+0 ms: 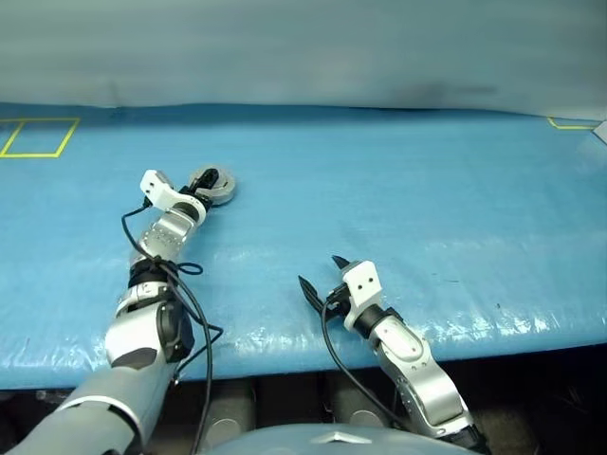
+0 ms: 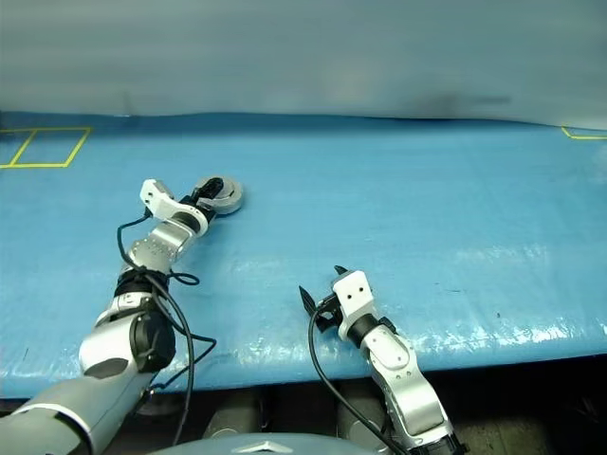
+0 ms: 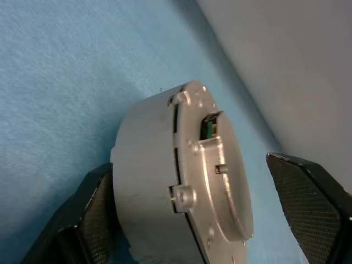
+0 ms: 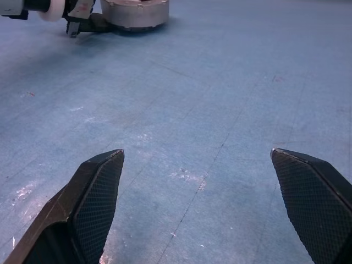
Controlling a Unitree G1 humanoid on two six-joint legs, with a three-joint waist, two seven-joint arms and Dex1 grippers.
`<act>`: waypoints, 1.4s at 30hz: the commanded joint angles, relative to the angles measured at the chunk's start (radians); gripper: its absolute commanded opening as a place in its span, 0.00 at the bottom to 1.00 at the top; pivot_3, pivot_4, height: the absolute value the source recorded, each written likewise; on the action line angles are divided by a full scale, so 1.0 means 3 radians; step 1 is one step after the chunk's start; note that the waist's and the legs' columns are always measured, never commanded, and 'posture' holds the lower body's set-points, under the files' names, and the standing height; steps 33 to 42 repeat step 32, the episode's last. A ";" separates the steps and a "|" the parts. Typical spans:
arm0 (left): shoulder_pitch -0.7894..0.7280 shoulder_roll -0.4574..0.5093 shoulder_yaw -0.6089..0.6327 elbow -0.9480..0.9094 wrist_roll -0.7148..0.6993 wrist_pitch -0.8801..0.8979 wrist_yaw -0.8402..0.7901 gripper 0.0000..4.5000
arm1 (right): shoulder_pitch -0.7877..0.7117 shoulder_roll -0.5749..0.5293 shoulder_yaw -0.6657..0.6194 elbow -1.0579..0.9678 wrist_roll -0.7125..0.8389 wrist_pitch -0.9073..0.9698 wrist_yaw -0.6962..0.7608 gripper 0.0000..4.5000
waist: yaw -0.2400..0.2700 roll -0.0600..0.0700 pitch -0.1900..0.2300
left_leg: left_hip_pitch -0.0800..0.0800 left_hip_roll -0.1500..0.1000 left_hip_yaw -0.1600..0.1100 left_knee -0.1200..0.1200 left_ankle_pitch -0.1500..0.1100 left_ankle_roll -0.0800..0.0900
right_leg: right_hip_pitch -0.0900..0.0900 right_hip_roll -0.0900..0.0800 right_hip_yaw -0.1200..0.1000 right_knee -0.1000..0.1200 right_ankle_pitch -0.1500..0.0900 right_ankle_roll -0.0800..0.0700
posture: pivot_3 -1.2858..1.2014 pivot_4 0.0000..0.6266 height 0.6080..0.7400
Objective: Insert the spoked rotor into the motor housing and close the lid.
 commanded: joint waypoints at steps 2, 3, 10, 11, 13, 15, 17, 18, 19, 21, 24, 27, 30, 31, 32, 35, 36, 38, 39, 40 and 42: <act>0.0630 -0.0194 0.0089 -0.1093 -0.0305 0.0684 0.0539 0.99 | -0.0062 0.0000 -0.0072 -0.0063 0.0049 0.0020 0.0079 1.00 | -0.0001 0.0005 -0.0007 | 0.0005 0.0000 0.0003 -0.0001 0.0000 0.0000 | 0.0003 0.0000 0.0003 0.0002 0.0000 -0.0001 | 0.52 0.24 1.00; 0.0823 -0.0244 0.0067 -0.1416 -0.0390 0.0849 0.0621 0.99 | -0.0068 -0.0006 -0.0098 -0.0061 0.0045 0.0021 0.0077 1.00 | 0.0004 0.0007 -0.0008 | 0.0008 0.0000 0.0006 -0.0001 0.0000 -0.0001 | 0.0005 -0.0001 0.0006 0.0003 -0.0001 -0.0002 | 0.52 0.24 1.00; 0.2075 -0.0008 -0.0857 -0.3120 0.0004 0.0970 0.0216 0.99 | -0.0032 0.0060 -0.0341 -0.0106 0.0166 -0.0001 0.0032 1.00 | 0.0045 0.0007 -0.0013 | 0.0035 0.0000 0.0011 -0.0001 -0.0001 -0.0001 | 0.0027 -0.0002 0.0010 0.0005 -0.0016 -0.0025 | 0.52 0.24 1.00; 0.2287 0.0106 -0.1082 -0.3294 0.0235 0.0784 0.0072 0.99 | -0.0011 0.0089 -0.0386 -0.0119 0.0200 -0.0010 0.0018 1.00 | 0.0046 0.0008 -0.0014 | 0.0036 0.0000 0.0012 -0.0001 -0.0001 -0.0002 | 0.0028 -0.0002 0.0010 0.0005 -0.0016 -0.0026 | 0.52 0.24 1.00; 0.2567 0.0175 -0.1263 -0.3466 0.0438 0.0548 -0.0060 0.99 | 0.0024 0.0123 -0.0439 -0.0134 0.0224 -0.0039 0.0003 1.00 | 0.0061 0.0012 -0.0016 | 0.0037 0.0002 0.0014 -0.0003 -0.0003 -0.0004 | 0.0027 -0.0002 0.0013 0.0003 -0.0018 -0.0028 | 0.52 0.24 1.00; 0.2795 0.0139 -0.1317 -0.3548 0.0743 0.0093 -0.0062 0.99 | 0.0076 0.0123 -0.0472 -0.0123 0.0159 -0.0116 -0.0026 1.00 | 0.0078 0.0014 -0.0017 | 0.0033 0.0001 0.0015 -0.0004 -0.0004 -0.0005 | 0.0022 -0.0005 0.0013 0.0002 -0.0018 -0.0029 | 0.52 0.24 1.00; 0.2940 0.0166 -0.1403 -0.3553 0.1128 -0.0282 -0.0002 0.99 | 0.0119 0.0123 -0.0489 -0.0109 0.0126 -0.0163 -0.0045 1.00 | 0.0094 0.0013 -0.0018 | 0.0029 0.0002 0.0015 -0.0004 -0.0004 -0.0005 | 0.0016 -0.0005 0.0013 0.0002 -0.0018 -0.0029 | 0.52 0.24 1.00; 0.2995 0.0202 -0.1466 -0.3536 0.1316 -0.0443 0.0003 0.99 | 0.0136 0.0119 -0.0488 -0.0106 0.0109 -0.0183 -0.0050 1.00 | 0.0101 0.0013 -0.0018 | 0.0025 0.0003 0.0015 -0.0004 -0.0006 -0.0008 | 0.0003 -0.0006 0.0013 0.0002 -0.0018 -0.0029 | 0.52 0.24 1.00; 0.3072 0.0269 -0.1563 -0.3495 0.1579 -0.0714 -0.0015 0.99 | 0.0154 0.0116 -0.0482 -0.0105 0.0098 -0.0200 -0.0049 1.00 | 0.0106 0.0013 -0.0018 | 0.0018 0.0003 0.0015 -0.0004 -0.0008 -0.0011 | -0.0001 -0.0005 0.0013 0.0002 -0.0018 -0.0029 | 0.52 0.24 1.00; 0.3167 0.0281 -0.1645 -0.3414 0.1863 -0.1138 -0.0036 0.99 | 0.0179 0.0138 -0.0480 -0.0100 0.0105 -0.0208 -0.0061 1.00 | 0.0110 0.0015 -0.0019 | 0.0003 0.0004 0.0017 -0.0004 -0.0004 -0.0006 | -0.0010 -0.0005 0.0013 0.0003 -0.0018 -0.0029 | 0.52 0.24 1.00; 0.3188 0.0217 -0.1670 -0.3308 0.2012 -0.1508 -0.0048 0.99 | 0.0193 0.0156 -0.0442 -0.0063 0.0063 -0.0250 -0.0071 1.00 | 0.0127 0.0015 -0.0019 | -0.0008 0.0002 0.0017 -0.0003 -0.0004 -0.0004 | -0.0019 -0.0006 0.0012 0.0001 -0.0018 -0.0029 | 0.52 0.24 1.00; 0.3150 0.0085 -0.1615 -0.3219 0.1952 -0.1728 -0.0057 0.99 | 0.0171 0.0194 -0.0399 -0.0039 0.0045 -0.0271 -0.0067 1.00 | 0.0134 0.0015 -0.0019 | -0.0012 0.0003 0.0016 -0.0003 -0.0004 -0.0004 | -0.0022 -0.0005 0.0009 0.0000 -0.0018 -0.0029 | 0.52 0.24 1.00; 0.3115 0.0073 -0.1625 -0.3161 0.1967 -0.1780 -0.0129 0.99 | 0.0128 0.0203 -0.0389 -0.0011 0.0025 -0.0283 -0.0044 1.00 | 0.0131 0.0016 -0.0019 | -0.0013 0.0003 0.0015 -0.0003 -0.0004 -0.0003 | -0.0022 -0.0005 0.0007 0.0000 -0.0018 -0.0029 | 0.52 0.24 1.00; 0.3108 0.0069 -0.1628 -0.3144 0.1972 -0.1789 -0.0140 0.99 | 0.0117 0.0207 -0.0392 -0.0002 0.0026 -0.0285 -0.0041 1.00 | 0.0129 0.0015 -0.0019 | -0.0012 0.0003 0.0015 -0.0003 -0.0003 -0.0003 | -0.0022 -0.0005 0.0007 0.0000 -0.0018 -0.0029 | 0.52 0.24 1.00; 0.3108 0.0067 -0.1631 -0.3131 0.1984 -0.1798 -0.0146 0.99 | 0.0111 0.0209 -0.0396 0.0005 0.0027 -0.0292 -0.0039 1.00 | 0.0129 0.0015 -0.0019 | -0.0012 0.0003 0.0015 -0.0003 -0.0003 -0.0003 | -0.0022 -0.0005 0.0007 0.0000 -0.0018 -0.0029 | 0.52 0.24 1.00; 0.3108 0.0067 -0.1631 -0.3131 0.1984 -0.1798 -0.0146 0.99 | 0.0111 0.0209 -0.0396 0.0005 0.0027 -0.0292 -0.0039 1.00 | 0.0129 0.0015 -0.0019 | -0.0012 0.0003 0.0015 -0.0003 -0.0003 -0.0003 | -0.0022 -0.0005 0.0007 0.0000 -0.0018 -0.0029 | 0.52 0.24 1.00; 0.3108 0.0067 -0.1631 -0.3131 0.1984 -0.1798 -0.0146 0.99 | 0.0111 0.0209 -0.0396 0.0005 0.0027 -0.0292 -0.0039 1.00 | 0.0129 0.0015 -0.0019 | -0.0012 0.0003 0.0015 -0.0003 -0.0003 -0.0003 | -0.0022 -0.0005 0.0007 0.0000 -0.0018 -0.0029 | 0.52 0.24 1.00; 0.3108 0.0067 -0.1631 -0.3131 0.1984 -0.1798 -0.0146 0.99 | 0.0111 0.0209 -0.0396 0.0005 0.0027 -0.0292 -0.0039 1.00 | 0.0129 0.0015 -0.0019 | -0.0012 0.0003 0.0015 -0.0003 -0.0003 -0.0003 | -0.0022 -0.0005 0.0007 0.0000 -0.0018 -0.0029 | 0.52 0.24 1.00; 0.3108 0.0067 -0.1631 -0.3131 0.1984 -0.1798 -0.0146 0.99 | 0.0111 0.0209 -0.0396 0.0005 0.0027 -0.0292 -0.0039 1.00 | 0.0129 0.0015 -0.0019 | -0.0012 0.0003 0.0015 -0.0003 -0.0003 -0.0003 | -0.0022 -0.0005 0.0007 0.0000 -0.0018 -0.0029 | 0.52 0.24 1.00; 0.3108 0.0067 -0.1631 -0.3131 0.1984 -0.1798 -0.0146 0.99 | 0.0111 0.0209 -0.0396 0.0005 0.0027 -0.0292 -0.0039 1.00 | 0.0129 0.0015 -0.0019 | -0.0012 0.0003 0.0015 -0.0003 -0.0003 -0.0003 | -0.0022 -0.0005 0.0007 0.0000 -0.0018 -0.0029 | 0.52 0.24 1.00; 0.3108 0.0067 -0.1631 -0.3131 0.1984 -0.1798 -0.0146 0.99 | 0.0111 0.0209 -0.0396 0.0005 0.0027 -0.0292 -0.0039 1.00 | 0.0129 0.0015 -0.0019 | -0.0012 0.0003 0.0015 -0.0003 -0.0003 -0.0003 | -0.0022 -0.0005 0.0007 0.0000 -0.0018 -0.0029 | 0.52 0.24 1.00</act>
